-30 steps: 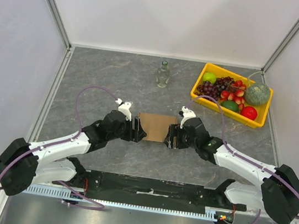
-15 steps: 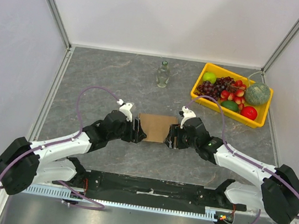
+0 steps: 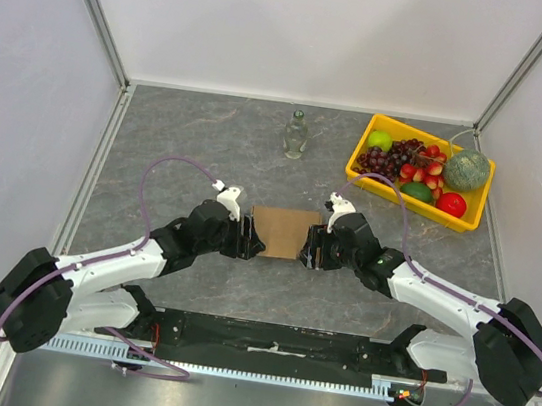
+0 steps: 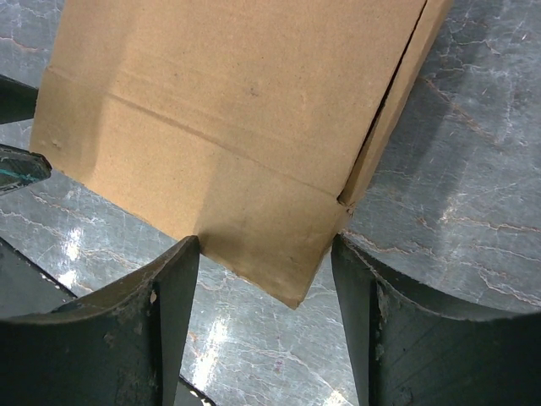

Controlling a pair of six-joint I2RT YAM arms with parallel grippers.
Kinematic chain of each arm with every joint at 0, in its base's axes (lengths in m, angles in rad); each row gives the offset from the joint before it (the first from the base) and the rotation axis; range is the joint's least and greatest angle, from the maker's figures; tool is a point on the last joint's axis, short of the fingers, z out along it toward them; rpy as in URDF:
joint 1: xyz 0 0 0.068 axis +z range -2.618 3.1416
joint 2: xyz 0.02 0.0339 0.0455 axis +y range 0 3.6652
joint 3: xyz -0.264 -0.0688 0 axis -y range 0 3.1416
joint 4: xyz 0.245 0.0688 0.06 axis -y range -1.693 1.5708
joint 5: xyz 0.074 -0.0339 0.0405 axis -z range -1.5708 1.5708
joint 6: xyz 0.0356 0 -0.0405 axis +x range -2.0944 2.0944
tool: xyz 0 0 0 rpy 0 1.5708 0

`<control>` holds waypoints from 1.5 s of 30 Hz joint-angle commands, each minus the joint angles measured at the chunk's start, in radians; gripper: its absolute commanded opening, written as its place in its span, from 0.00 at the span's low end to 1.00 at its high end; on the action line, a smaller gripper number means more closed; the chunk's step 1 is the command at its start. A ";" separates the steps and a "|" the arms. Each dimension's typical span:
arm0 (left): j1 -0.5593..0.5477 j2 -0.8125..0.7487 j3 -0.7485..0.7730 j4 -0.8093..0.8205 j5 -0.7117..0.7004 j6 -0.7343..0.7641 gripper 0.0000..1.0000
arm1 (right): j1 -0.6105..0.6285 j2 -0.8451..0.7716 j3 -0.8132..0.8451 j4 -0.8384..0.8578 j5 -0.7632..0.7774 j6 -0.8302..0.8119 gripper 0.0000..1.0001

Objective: Fold the paper box

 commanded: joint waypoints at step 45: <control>-0.003 0.127 -0.021 0.122 -0.059 0.088 0.59 | 0.004 0.144 -0.031 0.174 0.065 -0.027 0.63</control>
